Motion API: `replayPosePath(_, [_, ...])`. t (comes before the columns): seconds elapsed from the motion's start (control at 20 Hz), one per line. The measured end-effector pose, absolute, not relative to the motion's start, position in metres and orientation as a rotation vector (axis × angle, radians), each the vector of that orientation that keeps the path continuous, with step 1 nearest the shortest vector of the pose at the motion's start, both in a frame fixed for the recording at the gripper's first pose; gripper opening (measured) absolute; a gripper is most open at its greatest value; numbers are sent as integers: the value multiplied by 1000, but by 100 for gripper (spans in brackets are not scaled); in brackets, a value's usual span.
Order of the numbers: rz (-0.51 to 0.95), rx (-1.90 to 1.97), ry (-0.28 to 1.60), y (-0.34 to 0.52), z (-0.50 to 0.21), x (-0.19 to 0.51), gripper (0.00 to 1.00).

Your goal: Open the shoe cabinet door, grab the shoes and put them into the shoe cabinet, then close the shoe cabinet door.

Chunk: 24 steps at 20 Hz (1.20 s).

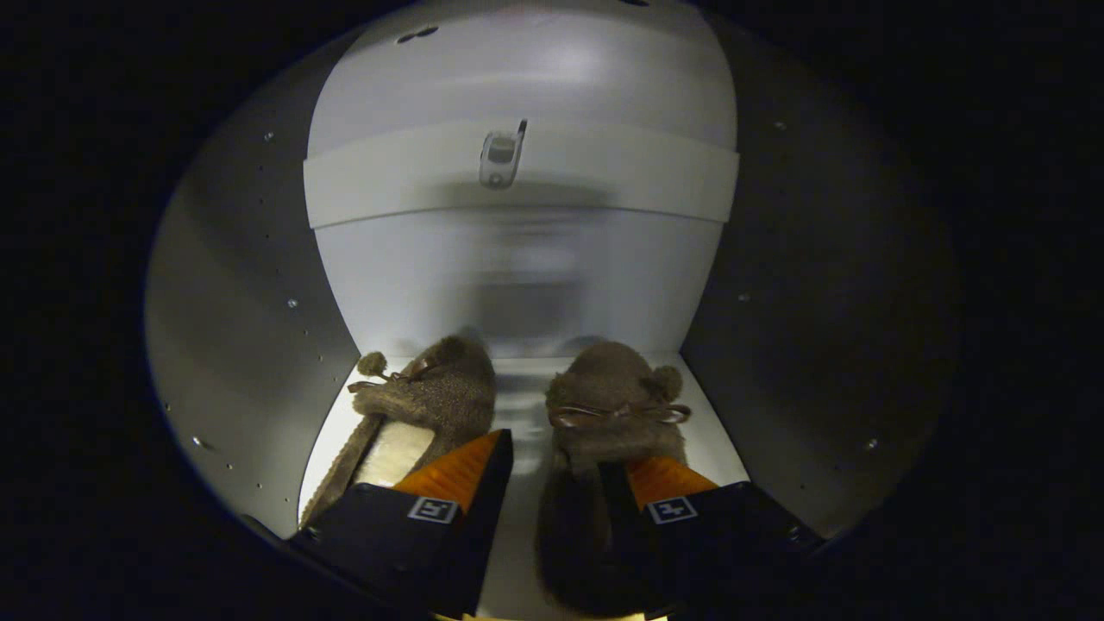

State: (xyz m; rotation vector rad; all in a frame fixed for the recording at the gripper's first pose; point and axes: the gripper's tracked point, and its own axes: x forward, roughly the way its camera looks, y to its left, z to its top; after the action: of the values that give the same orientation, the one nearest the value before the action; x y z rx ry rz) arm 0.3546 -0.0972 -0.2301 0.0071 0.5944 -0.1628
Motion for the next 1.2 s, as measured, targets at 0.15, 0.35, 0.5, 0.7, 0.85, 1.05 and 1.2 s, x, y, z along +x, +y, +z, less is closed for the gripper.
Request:
replayPosePath(0.15, [-167, 15, 540, -99, -199, 326, 74])
replayPosePath(0.35, [-149, 2, 369, -86, -131, 278, 92])
replayPosePath(0.5, [-119, 7, 298, -71, -94, 234, 99])
replayPosePath(0.7, [-67, 44, 227, -51, -59, 164, 99])
replayPosePath(0.85, [-42, 38, 167, -47, -39, 110, 99])
replayPosePath(1.05, [-32, 64, 93, -49, -23, 47, 99])
replayPosePath(1.2, [-44, 88, 56, -57, -14, 2, 99])
